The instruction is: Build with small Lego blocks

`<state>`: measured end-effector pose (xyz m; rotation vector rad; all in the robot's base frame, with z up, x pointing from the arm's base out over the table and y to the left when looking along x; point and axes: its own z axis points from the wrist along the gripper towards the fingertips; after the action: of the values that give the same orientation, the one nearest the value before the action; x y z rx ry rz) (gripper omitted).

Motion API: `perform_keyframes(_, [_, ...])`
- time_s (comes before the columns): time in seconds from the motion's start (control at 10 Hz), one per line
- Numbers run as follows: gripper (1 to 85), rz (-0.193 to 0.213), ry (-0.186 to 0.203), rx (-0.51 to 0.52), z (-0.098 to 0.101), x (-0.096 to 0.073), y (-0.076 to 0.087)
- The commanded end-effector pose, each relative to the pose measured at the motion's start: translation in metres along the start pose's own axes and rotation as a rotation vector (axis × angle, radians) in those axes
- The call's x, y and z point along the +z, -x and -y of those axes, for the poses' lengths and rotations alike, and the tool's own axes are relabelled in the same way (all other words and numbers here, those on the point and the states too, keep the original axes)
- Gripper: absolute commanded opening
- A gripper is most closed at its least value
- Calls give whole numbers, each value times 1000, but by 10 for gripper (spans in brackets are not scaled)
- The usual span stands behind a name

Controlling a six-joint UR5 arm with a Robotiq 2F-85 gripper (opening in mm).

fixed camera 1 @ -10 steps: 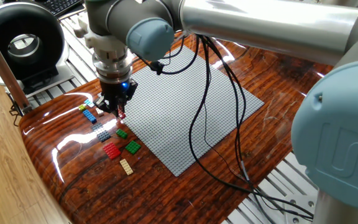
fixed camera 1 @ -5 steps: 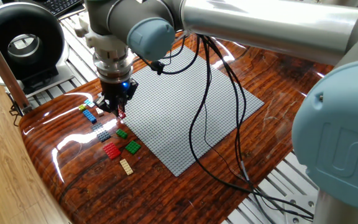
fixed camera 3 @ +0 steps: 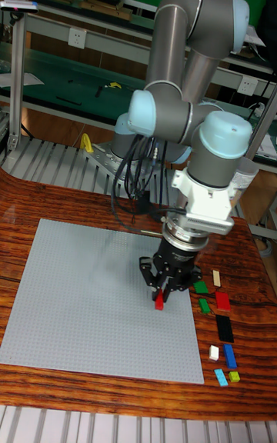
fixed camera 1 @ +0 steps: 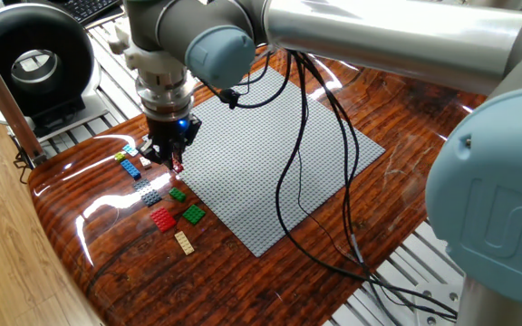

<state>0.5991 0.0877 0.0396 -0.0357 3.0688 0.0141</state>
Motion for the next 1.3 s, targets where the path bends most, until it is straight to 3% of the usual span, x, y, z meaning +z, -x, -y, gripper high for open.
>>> perform_keyframes(0.0, [10, 12, 61, -22, -5, 6, 0])
perform_keyframes(0.1, [10, 20, 61, 4, -25, 11, 6])
perform_keyframes(0.4, [10, 15, 15, 56, -21, 12, 6])
perform_keyframes(0.7, [10, -14, 32, 43, -26, 12, -2])
perform_keyframes(1.2, [10, -14, 28, -2, -25, 12, -2])
